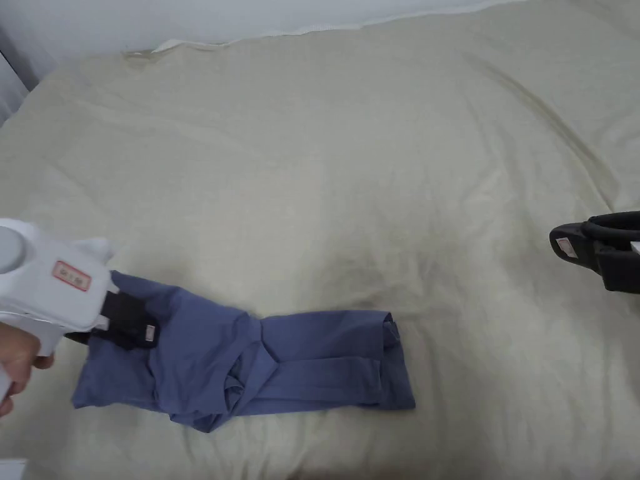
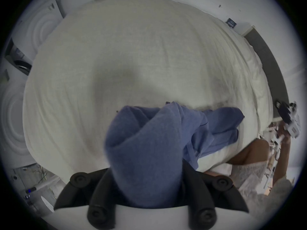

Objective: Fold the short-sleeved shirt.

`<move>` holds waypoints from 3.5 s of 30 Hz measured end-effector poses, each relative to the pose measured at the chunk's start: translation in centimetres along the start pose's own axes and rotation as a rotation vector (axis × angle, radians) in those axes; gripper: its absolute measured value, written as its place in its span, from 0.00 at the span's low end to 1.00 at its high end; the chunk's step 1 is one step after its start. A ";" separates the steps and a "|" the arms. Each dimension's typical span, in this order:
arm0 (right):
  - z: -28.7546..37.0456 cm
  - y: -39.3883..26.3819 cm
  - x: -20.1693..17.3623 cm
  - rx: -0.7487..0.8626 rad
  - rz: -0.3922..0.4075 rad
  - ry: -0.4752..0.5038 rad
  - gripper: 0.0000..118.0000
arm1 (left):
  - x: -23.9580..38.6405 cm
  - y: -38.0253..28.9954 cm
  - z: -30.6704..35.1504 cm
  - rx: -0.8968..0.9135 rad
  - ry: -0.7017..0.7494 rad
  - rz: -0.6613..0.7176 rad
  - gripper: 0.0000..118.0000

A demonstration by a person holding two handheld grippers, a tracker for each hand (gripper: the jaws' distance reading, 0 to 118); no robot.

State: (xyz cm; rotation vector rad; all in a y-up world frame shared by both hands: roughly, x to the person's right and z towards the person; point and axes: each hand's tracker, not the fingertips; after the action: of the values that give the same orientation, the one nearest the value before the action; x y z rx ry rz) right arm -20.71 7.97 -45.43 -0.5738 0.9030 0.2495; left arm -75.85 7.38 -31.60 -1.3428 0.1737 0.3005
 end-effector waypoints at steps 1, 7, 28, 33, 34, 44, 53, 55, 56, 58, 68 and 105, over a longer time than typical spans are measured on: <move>0.1 0.0 0.0 0.003 0.000 0.000 0.00 | 1.3 0.1 -0.2 -0.005 -0.026 -0.012 0.16; 0.9 -0.2 0.1 0.021 -0.011 -0.003 0.00 | 7.2 0.5 -2.3 0.028 -0.057 -0.026 0.16; 3.4 -1.6 1.1 0.052 -0.051 -0.023 0.00 | 19.7 1.0 -9.1 -0.056 -0.056 -0.052 0.16; 3.7 -1.6 0.9 0.051 -0.055 -0.030 0.00 | 19.8 0.6 -9.1 -0.049 -0.084 -0.023 0.26; 3.6 -1.6 1.0 0.049 -0.053 -0.032 0.00 | 19.8 0.6 -8.9 -0.051 -0.131 -0.015 0.34; 3.7 -1.4 0.9 0.055 -0.053 -0.028 0.00 | 18.7 0.6 -6.0 -0.046 -0.308 -0.030 0.54; 3.9 -1.5 1.2 0.051 -0.052 -0.036 0.00 | 14.2 -0.8 0.3 0.086 -0.553 -0.144 0.53; 3.8 -1.5 1.3 0.052 -0.053 -0.032 0.00 | 13.6 -1.1 0.8 0.089 -0.622 -0.173 0.40; 3.7 -1.5 1.3 0.052 -0.054 -0.031 0.00 | 13.7 -1.4 0.6 0.102 -0.623 -0.171 0.15; 3.4 -1.5 1.4 0.052 -0.051 -0.032 0.00 | 13.8 -1.5 -0.2 0.098 -0.613 -0.227 0.07; 2.9 -2.1 1.7 0.022 -0.049 -0.029 0.00 | 16.6 -0.7 -9.2 0.037 -0.638 -0.374 0.00; -4.6 2.2 -6.4 -0.011 0.005 0.162 0.00 | 9.7 2.3 -6.3 0.110 -0.714 -0.165 0.00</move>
State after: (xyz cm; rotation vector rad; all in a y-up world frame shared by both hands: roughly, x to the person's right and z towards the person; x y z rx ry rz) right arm -28.60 7.42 -43.34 -0.6080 1.0603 0.2144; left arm -67.05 2.74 -37.98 -1.0631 -0.5088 0.6002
